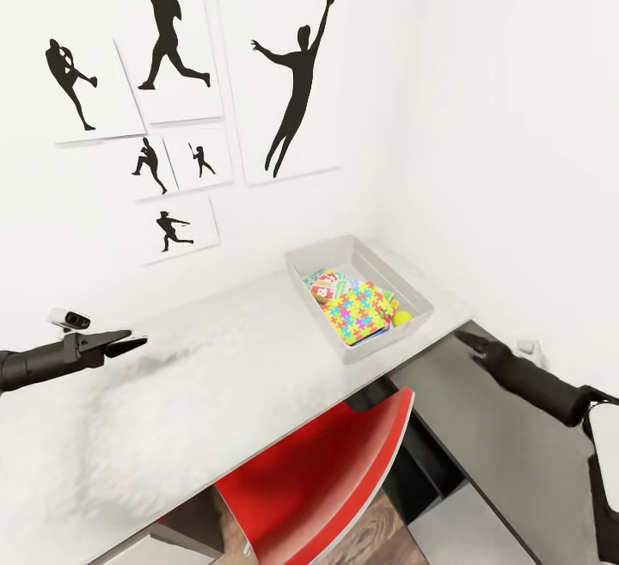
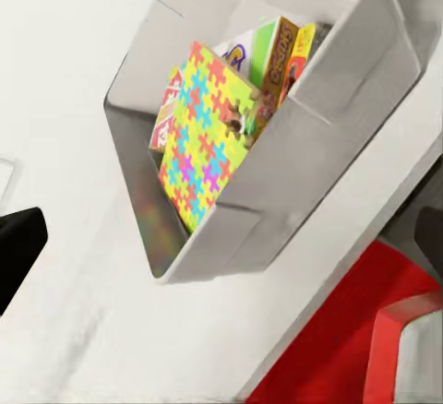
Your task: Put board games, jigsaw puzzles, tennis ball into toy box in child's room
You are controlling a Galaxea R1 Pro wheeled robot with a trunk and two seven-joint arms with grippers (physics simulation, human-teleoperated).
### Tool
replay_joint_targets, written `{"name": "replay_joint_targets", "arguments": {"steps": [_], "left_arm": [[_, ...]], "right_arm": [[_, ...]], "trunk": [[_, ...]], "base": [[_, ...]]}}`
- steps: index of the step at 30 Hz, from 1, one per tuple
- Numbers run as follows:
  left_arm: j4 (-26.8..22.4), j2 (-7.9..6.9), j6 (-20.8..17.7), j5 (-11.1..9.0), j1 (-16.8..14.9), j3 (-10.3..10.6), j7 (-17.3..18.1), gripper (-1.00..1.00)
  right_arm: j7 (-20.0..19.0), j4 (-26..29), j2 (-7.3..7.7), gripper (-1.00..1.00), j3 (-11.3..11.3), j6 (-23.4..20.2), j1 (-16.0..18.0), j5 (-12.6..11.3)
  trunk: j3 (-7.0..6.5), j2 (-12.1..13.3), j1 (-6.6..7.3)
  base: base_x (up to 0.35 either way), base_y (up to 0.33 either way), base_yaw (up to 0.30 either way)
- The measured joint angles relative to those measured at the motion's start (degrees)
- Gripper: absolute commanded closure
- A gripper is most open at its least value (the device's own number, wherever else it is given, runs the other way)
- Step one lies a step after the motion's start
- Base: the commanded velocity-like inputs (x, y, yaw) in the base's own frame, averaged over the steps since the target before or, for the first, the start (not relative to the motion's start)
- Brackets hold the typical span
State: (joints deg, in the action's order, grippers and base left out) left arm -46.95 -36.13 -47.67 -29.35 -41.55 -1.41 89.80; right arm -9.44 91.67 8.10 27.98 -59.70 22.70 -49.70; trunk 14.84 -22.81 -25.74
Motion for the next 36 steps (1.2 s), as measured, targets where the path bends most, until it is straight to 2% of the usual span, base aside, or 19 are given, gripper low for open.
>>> {"name": "replay_joint_targets", "arguments": {"steps": [1,4,6,8,11,13,15,18,21,30,36], "left_arm": [[0.0,-0.01,0.1,0.0,0.2,0.0,0.0,-1.00],[0.0,-0.12,0.4,-0.2,1.7,0.0,0.0,-1.00],[0.0,-0.19,0.6,-0.4,2.7,-0.2,0.0,-1.00],[0.0,-0.19,1.0,-0.6,3.7,-0.7,0.0,-1.00],[-0.1,-0.15,1.3,-0.7,5.4,-1.1,0.0,-1.00],[-0.4,-0.26,1.2,-1.0,5.9,-1.9,0.0,-1.00],[-0.8,-0.62,1.0,-2.3,6.3,-4.0,0.0,-1.00],[-0.9,-0.78,0.8,-3.7,6.5,-5.6,0.0,-1.00],[-1.1,-0.54,0.8,-4.2,6.6,-6.2,0.0,-1.00],[-1.4,-0.62,0.8,-4.4,6.6,-6.6,0.0,-1.00],[-1.4,-0.43,0.8,-4.4,6.6,-6.5,0.0,-1.00]], "right_arm": [[-3.0,0.0,0.07,-1.00,1.4,0.0,-1.2,-0.3],[-19.6,0.1,0.26,-1.00,8.2,0.0,-7.2,-0.7],[-28.0,0.1,0.19,-1.00,11.2,0.0,-11.0,-0.6],[-33.7,0.1,-0.06,-1.00,13.6,0.1,-14.0,-0.6],[-40.2,0.1,-0.51,-1.00,16.8,0.3,-16.1,-0.7],[-43.8,0.1,-0.83,-1.00,17.7,0.5,-16.7,-0.7],[-47.6,0.1,-1.91,-1.00,18.3,1.1,-17.5,-0.4],[-49.8,0.1,-3.24,-1.00,18.5,4.0,-18.0,-0.2],[-50.5,0.0,-3.77,-1.00,18.5,6.1,-18.1,0.0],[-50.8,-0.2,-4.06,-1.00,18.4,9.6,-18.1,0.5],[-51.0,-0.3,-3.99,-1.00,18.6,10.2,-18.1,0.6]], "trunk": [[0.00,0.0,0.00],[-0.04,0.0,0.00],[-0.16,0.0,0.00],[-0.32,0.0,0.00],[-0.60,0.0,0.00],[-0.78,0.0,0.00],[-0.97,0.0,0.00],[-1.26,0.0,0.00],[-1.54,0.0,0.00],[-2.39,0.0,0.00],[-2.95,0.0,0.00]], "base": [[0.000,0.000,0.000],[0.000,0.000,0.000],[0.000,0.000,0.019],[0.000,0.000,0.063],[0.000,0.000,0.085],[0.000,0.000,0.099],[0.000,0.000,0.111],[0.000,0.000,0.118],[0.000,0.000,0.124],[0.000,0.000,0.127],[0.000,0.000,0.128]]}}
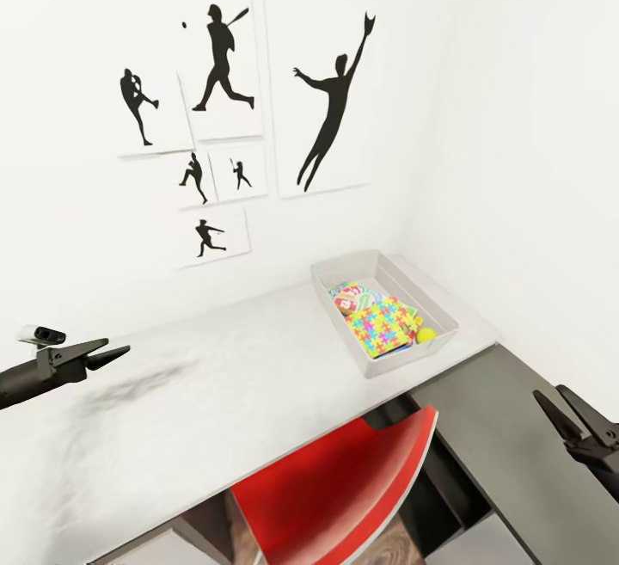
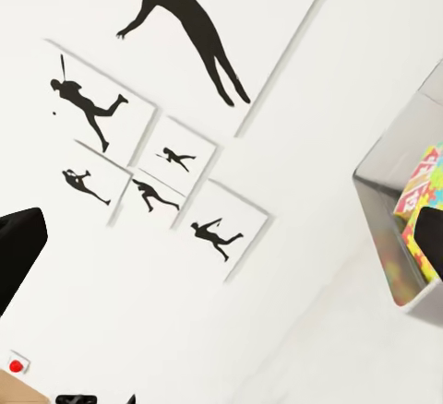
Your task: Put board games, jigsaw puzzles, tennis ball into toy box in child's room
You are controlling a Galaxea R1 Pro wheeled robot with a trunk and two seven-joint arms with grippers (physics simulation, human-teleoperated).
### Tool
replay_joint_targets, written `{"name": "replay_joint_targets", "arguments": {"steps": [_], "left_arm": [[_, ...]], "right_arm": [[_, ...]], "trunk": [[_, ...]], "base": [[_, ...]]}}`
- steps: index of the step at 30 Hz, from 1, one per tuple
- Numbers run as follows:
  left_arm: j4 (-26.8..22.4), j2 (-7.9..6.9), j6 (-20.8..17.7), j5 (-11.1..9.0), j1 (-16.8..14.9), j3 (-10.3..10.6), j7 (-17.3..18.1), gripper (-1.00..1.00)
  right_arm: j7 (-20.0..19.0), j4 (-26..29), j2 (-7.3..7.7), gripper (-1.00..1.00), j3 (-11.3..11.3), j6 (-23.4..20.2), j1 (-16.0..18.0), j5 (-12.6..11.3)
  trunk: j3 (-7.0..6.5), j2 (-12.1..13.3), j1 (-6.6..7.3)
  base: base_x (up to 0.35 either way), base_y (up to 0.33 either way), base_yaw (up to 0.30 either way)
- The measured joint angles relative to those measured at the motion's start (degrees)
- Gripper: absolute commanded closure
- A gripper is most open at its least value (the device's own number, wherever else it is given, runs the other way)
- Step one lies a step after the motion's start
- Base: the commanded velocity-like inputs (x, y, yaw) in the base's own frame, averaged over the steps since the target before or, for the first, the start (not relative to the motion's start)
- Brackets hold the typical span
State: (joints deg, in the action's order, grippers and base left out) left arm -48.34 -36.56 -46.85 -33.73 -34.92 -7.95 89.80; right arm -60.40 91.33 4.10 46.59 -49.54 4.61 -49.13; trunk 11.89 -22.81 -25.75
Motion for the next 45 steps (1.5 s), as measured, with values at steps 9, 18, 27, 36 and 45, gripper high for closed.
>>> {"name": "replay_joint_targets", "arguments": {"steps": [9,18,27,36,45], "left_arm": [[0.0,0.10,0.1,0.0,0.0,0.1,0.0,-1.00],[0.0,0.10,0.3,0.1,0.0,0.0,0.0,-1.00],[0.0,0.10,0.3,0.1,0.0,0.1,0.0,-1.00],[0.0,0.17,0.3,0.0,0.0,0.1,0.0,-1.00],[0.0,0.19,0.4,0.1,0.0,0.2,0.0,-1.00]], "right_arm": [[-0.1,-0.1,0.03,-1.00,0.1,0.1,0.0,0.0],[-0.1,-0.2,0.37,-1.00,0.2,0.3,0.0,0.0],[-0.1,-1.0,0.42,-1.00,0.2,0.4,0.0,-0.1],[0.2,-1.1,0.51,-1.00,0.4,0.4,0.0,0.0],[0.3,-1.3,0.45,-1.00,0.4,0.4,0.0,0.0]], "trunk": [[-0.54,0.0,-0.02],[-0.55,0.0,0.00],[-0.56,0.0,0.00],[-0.55,0.0,0.00],[-0.80,0.0,-0.02]], "base": [[-0.096,0.030,0.079],[-0.024,0.009,0.003],[0.000,0.000,0.000],[0.000,0.000,0.000],[-0.072,0.021,-0.014]]}}
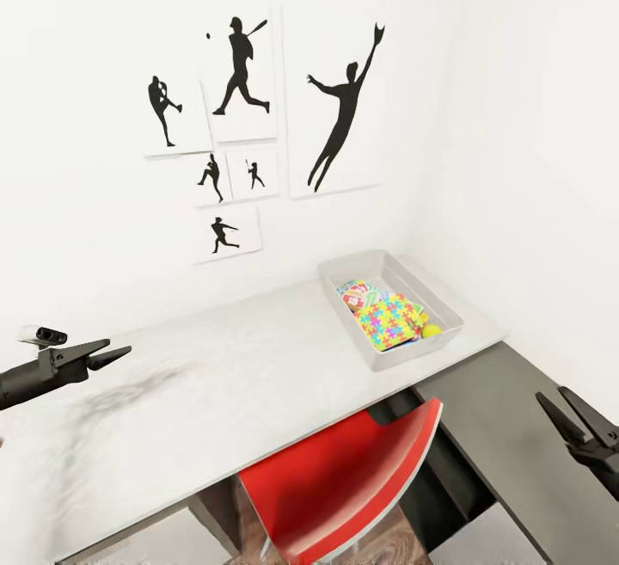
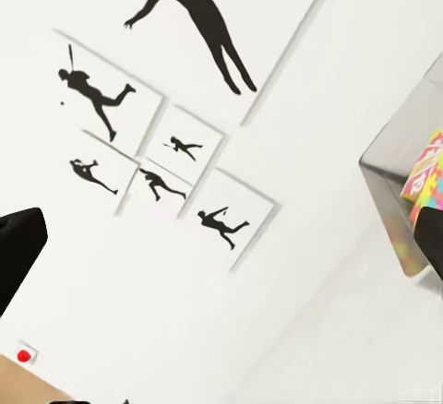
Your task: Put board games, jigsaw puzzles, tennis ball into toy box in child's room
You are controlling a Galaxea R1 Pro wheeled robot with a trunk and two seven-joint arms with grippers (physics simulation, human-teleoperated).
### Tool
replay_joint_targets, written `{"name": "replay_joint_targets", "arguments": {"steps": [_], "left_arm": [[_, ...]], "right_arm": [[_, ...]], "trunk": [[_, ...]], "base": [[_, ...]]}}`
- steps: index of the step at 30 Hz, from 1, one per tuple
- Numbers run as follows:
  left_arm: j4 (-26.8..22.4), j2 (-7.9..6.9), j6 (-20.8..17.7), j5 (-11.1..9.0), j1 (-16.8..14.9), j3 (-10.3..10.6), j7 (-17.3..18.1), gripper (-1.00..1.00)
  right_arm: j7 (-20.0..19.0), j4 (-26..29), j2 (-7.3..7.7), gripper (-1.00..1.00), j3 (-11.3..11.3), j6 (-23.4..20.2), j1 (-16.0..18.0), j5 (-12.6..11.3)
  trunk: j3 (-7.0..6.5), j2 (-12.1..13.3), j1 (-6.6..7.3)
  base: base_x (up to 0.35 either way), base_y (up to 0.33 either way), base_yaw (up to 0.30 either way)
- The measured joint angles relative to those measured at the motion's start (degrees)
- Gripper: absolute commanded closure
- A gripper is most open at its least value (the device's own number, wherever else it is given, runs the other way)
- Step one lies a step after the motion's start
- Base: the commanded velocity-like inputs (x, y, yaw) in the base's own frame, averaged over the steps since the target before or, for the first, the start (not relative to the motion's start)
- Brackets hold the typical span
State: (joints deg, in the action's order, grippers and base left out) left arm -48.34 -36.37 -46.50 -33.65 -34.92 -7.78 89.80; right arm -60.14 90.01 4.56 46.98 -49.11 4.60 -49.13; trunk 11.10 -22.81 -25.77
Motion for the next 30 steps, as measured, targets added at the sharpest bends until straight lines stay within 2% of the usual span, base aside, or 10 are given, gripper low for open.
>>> {"name": "replay_joint_targets", "arguments": {"steps": [17,30], "left_arm": [[0.1,0.00,0.1,0.0,0.0,0.0,0.0,-1.00],[0.1,0.00,0.1,0.0,0.1,0.0,0.0,-1.00]], "right_arm": [[-0.3,-0.1,-0.34,-1.00,0.0,0.1,0.0,0.1],[-0.3,-0.2,-0.37,-1.00,0.0,0.1,0.0,0.1]], "trunk": [[-1.52,0.0,0.00],[-2.69,0.0,0.01]], "base": [[-0.249,0.125,-0.076],[-0.129,0.011,-0.082]]}}
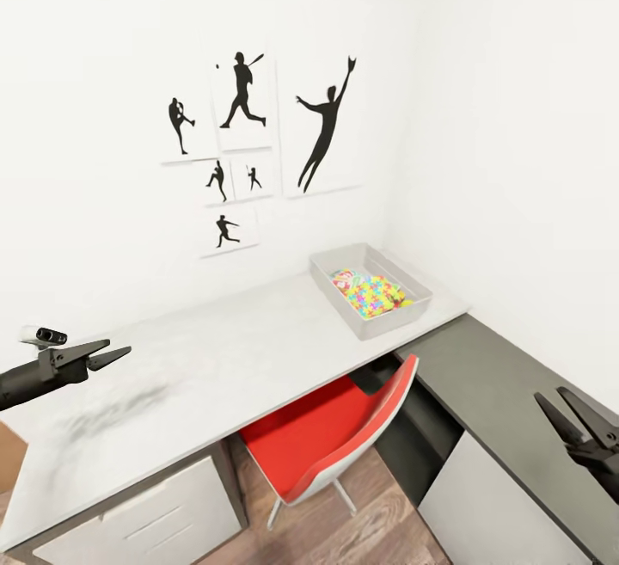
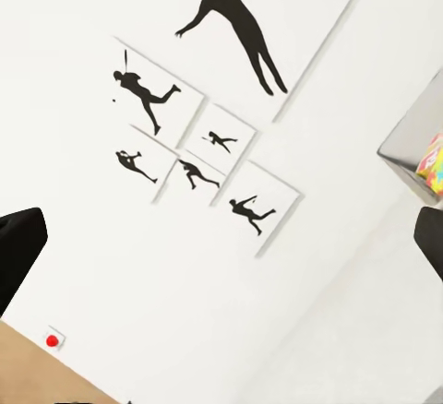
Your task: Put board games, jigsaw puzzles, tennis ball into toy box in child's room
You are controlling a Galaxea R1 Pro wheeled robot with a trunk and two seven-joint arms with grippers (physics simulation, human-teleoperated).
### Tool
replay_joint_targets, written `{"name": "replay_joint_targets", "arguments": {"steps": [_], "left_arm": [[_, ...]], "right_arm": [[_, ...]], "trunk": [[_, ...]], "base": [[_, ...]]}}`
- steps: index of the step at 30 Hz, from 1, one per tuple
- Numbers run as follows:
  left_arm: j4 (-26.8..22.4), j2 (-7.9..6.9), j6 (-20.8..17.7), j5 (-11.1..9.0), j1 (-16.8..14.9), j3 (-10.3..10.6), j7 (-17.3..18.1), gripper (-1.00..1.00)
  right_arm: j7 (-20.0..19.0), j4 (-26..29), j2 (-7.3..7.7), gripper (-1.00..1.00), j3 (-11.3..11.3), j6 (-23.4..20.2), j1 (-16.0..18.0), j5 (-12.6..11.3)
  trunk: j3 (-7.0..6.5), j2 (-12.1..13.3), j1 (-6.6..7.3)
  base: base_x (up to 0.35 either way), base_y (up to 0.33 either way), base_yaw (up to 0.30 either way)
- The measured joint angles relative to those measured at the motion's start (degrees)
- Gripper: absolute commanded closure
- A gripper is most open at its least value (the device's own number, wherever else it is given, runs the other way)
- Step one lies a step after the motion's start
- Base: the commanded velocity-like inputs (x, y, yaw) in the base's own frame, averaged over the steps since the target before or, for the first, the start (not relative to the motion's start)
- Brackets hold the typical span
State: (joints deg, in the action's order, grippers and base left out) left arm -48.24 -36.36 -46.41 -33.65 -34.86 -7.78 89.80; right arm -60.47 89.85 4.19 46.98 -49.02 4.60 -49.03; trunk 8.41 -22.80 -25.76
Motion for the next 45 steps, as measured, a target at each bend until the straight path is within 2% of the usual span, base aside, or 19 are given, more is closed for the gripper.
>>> {"name": "replay_joint_targets", "arguments": {"steps": [6,14,28,45], "left_arm": [[0.0,0.00,0.0,0.0,0.0,-0.1,0.0,-1.00],[0.1,0.00,0.0,0.0,0.0,-0.1,0.0,-1.00],[0.1,-0.01,0.0,0.0,0.0,-0.1,0.0,-1.00],[0.2,0.00,0.1,0.0,0.0,0.0,0.0,-1.00]], "right_arm": [[0.0,0.0,-0.08,-1.00,0.0,0.2,0.0,0.0],[-0.1,0.1,-0.06,-1.00,-0.1,2.6,0.0,0.0],[-0.1,0.0,-0.09,-1.00,-0.2,2.8,0.0,0.0],[-0.1,0.0,0.02,-1.00,0.0,2.8,0.0,0.1]], "trunk": [[-0.54,0.0,0.00],[-1.27,0.0,0.00],[-2.55,0.0,0.00],[-4.14,0.0,0.01]], "base": [[-0.098,0.000,-0.082],[-0.086,0.000,-0.056],[-0.085,0.006,-0.003],[-0.086,0.111,0.000]]}}
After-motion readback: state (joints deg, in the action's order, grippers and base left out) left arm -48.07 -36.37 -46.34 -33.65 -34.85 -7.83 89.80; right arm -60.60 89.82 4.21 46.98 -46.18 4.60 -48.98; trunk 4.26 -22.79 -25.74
